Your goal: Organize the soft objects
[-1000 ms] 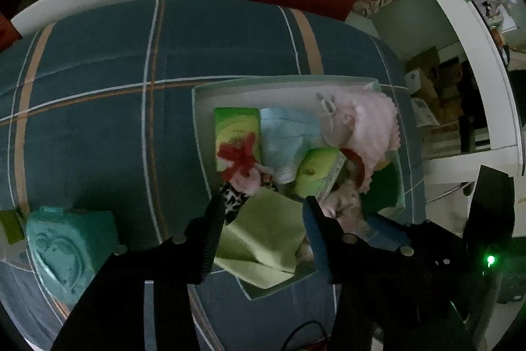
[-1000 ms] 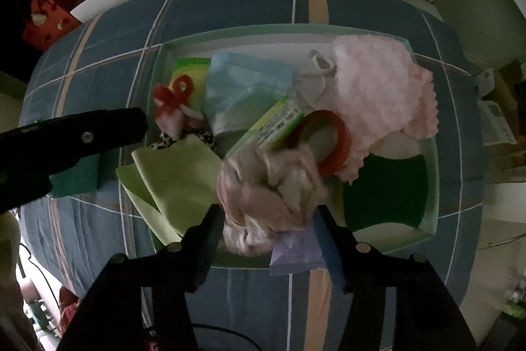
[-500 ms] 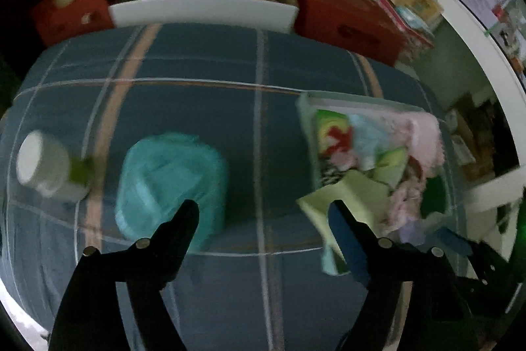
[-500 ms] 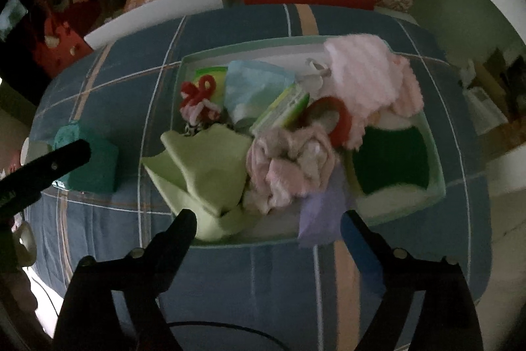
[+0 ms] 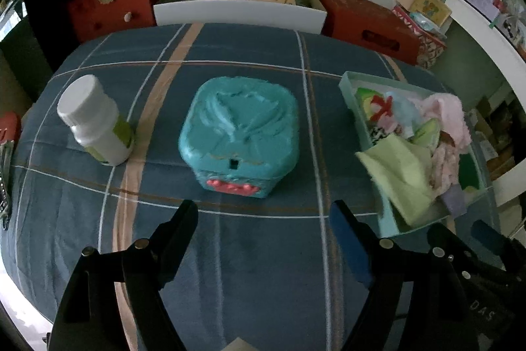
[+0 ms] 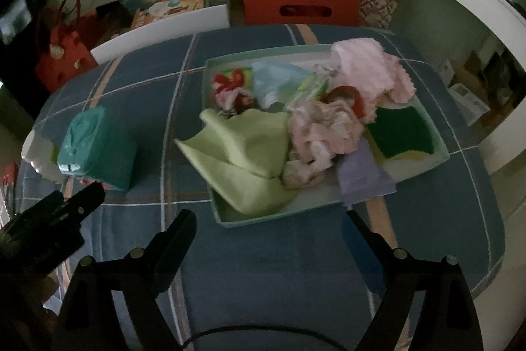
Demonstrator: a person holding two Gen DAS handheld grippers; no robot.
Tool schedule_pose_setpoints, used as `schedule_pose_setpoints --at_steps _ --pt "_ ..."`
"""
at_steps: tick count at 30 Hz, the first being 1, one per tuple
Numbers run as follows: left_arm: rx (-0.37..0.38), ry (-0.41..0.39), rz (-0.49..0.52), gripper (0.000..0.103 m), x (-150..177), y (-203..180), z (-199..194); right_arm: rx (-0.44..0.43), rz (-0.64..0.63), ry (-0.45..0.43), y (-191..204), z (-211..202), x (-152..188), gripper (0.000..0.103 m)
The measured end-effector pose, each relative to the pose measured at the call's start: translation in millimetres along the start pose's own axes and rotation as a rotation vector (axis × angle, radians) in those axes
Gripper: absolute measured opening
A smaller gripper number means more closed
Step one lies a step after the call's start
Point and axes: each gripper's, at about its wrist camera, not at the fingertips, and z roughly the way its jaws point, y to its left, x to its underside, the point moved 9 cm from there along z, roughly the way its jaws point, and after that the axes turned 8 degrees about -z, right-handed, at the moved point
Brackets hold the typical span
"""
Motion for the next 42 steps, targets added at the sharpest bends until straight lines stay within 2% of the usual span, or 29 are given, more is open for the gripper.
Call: schedule_pose_setpoints --at_steps 2,4,5,12,24,38,42 --pt "-0.016 -0.015 -0.004 0.083 0 6 0 0.022 -0.022 -0.011 6 1 0 0.091" --pt "-0.024 -0.029 -0.008 0.095 0 12 -2 0.051 -0.047 -0.027 10 2 0 0.091" --pt "-0.023 -0.034 -0.012 0.096 0 15 -2 0.059 -0.053 -0.031 11 3 0 0.091" --pt "-0.051 -0.029 -0.032 0.097 2 33 2 0.098 -0.053 -0.041 9 11 2 0.091" --pt "-0.063 0.004 -0.031 0.097 7 32 6 0.129 -0.035 -0.051 -2 19 6 0.091" --pt "-0.157 0.014 -0.032 0.096 10 39 7 0.15 -0.036 -0.055 -7 19 8 0.091" --pt "-0.161 0.018 -0.025 0.096 11 38 8 0.155 -0.038 -0.058 -8 19 8 0.091"
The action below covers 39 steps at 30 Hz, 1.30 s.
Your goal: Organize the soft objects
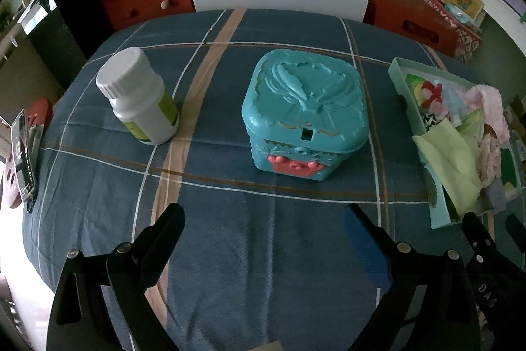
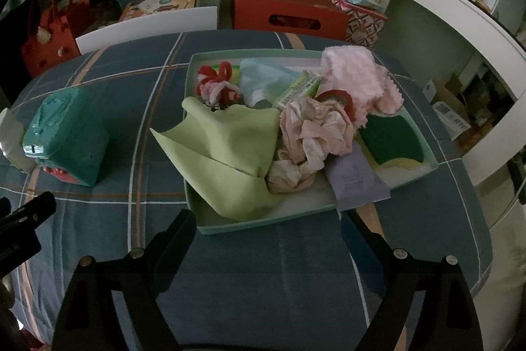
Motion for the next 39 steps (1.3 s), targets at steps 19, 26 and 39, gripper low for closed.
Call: schedule_pose_setpoints --at_steps 19,26,39 --pt "-0.005 0.009 0.016 0.096 2.0 -2.1 1.4 0.005 0.002 -0.007 -0.6 -2.0 -0.2 0.091" --pt "-0.017 0.022 0.014 0.096 3.7 -0.4 4.6 0.007 0.007 -0.008 -1.9 -2.2 -0.2 0.091" --pt "-0.032 0.034 0.01 0.096 4.5 3.3 7.3 0.008 0.01 -0.007 -3.5 -1.6 0.7 0.091"
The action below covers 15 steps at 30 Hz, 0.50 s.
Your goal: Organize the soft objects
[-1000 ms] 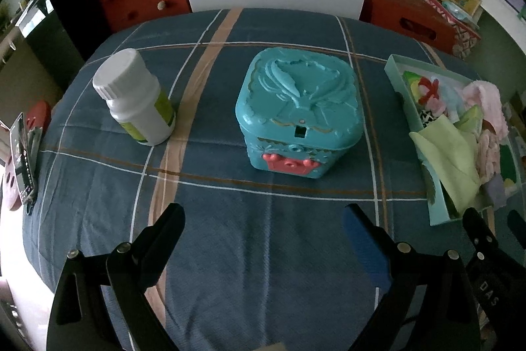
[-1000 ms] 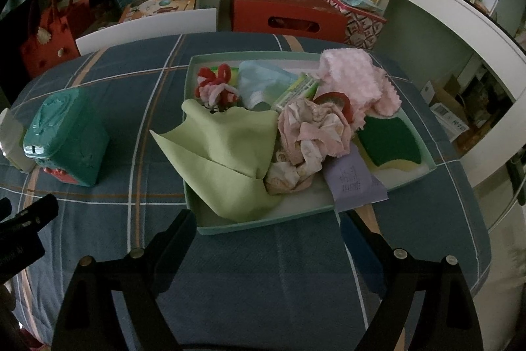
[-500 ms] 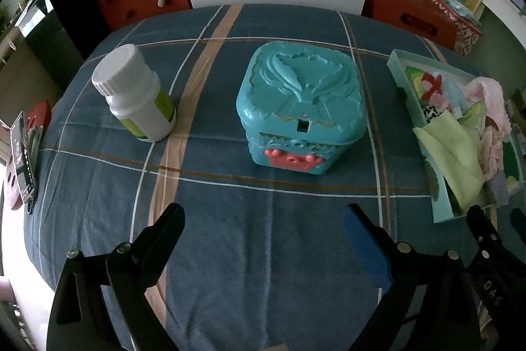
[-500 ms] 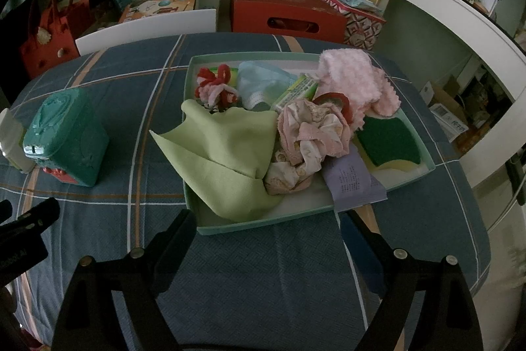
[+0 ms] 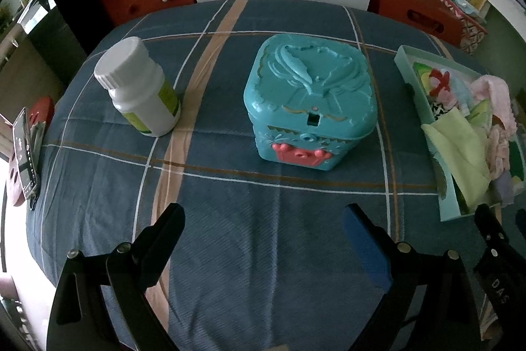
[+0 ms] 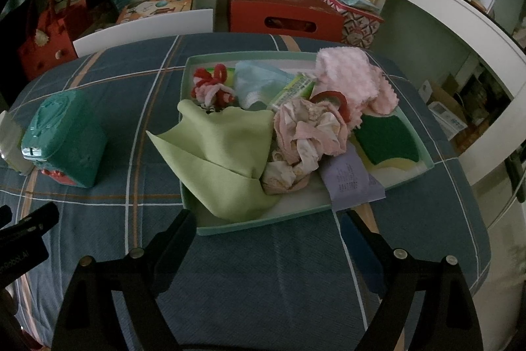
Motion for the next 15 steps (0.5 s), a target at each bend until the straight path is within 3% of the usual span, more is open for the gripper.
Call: schedule_pose_setpoints --at_steps 15 --pt "0.005 0.002 -0.002 0.096 0.7 -1.1 1.8 0.004 -0.001 0.008 -0.1 1.7 1.7 0.091"
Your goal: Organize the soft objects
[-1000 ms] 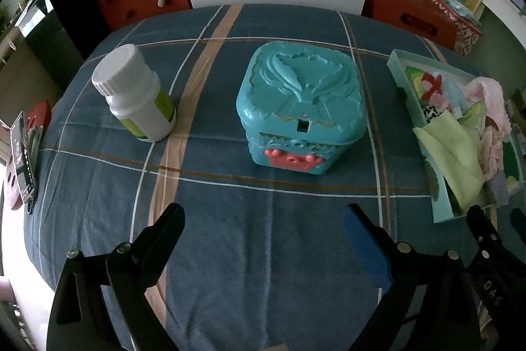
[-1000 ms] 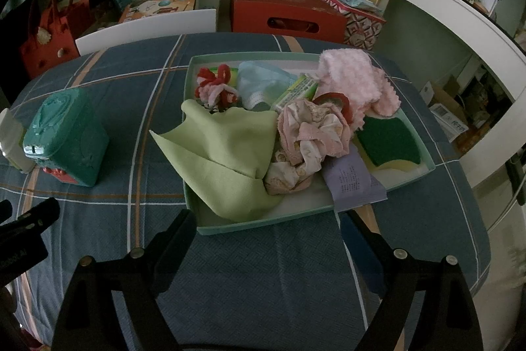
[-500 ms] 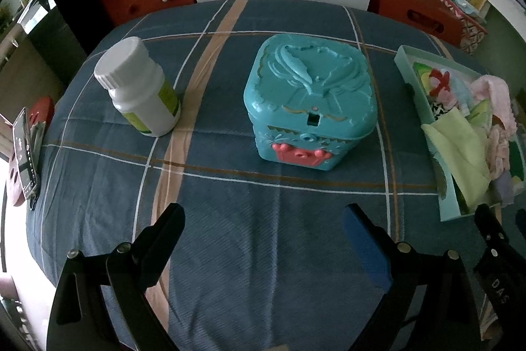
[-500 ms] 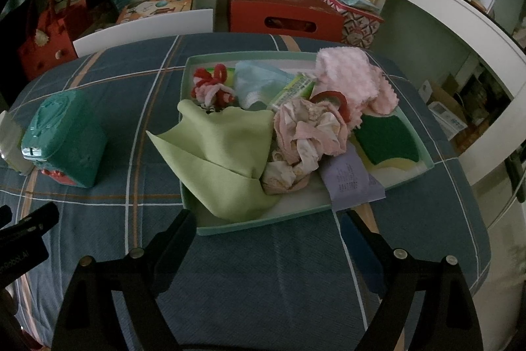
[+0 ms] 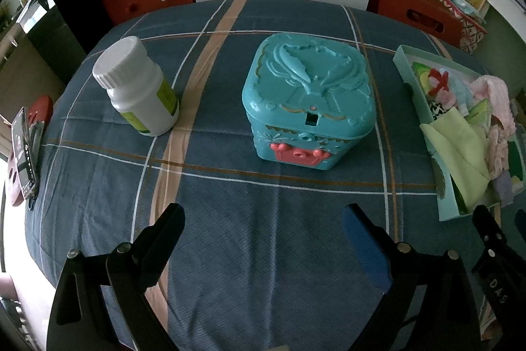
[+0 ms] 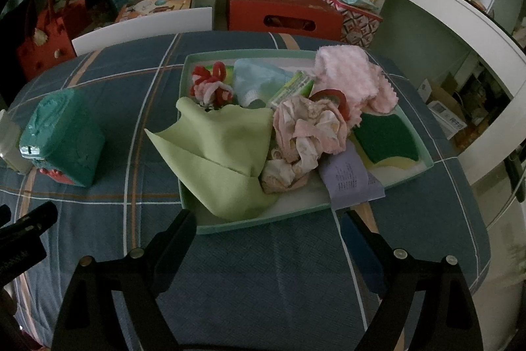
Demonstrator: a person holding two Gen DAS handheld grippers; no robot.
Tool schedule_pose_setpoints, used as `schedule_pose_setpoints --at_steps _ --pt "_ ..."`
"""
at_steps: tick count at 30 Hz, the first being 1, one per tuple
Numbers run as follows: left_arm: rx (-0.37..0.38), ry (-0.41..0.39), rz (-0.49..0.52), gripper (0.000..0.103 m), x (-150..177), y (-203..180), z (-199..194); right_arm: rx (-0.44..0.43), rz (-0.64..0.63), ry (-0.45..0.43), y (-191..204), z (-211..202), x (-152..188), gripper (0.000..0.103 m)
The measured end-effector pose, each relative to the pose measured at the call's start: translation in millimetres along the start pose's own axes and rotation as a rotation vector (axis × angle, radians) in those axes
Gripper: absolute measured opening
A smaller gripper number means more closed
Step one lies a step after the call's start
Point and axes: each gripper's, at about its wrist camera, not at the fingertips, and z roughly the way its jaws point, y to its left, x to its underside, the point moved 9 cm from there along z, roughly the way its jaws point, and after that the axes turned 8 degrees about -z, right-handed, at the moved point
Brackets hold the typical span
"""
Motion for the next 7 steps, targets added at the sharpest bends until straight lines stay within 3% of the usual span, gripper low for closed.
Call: schedule_pose_setpoints --at_steps 7 --pt "0.012 -0.018 -0.006 0.096 -1.4 -0.4 -4.0 0.001 0.0 0.002 0.8 0.6 0.4 0.091"
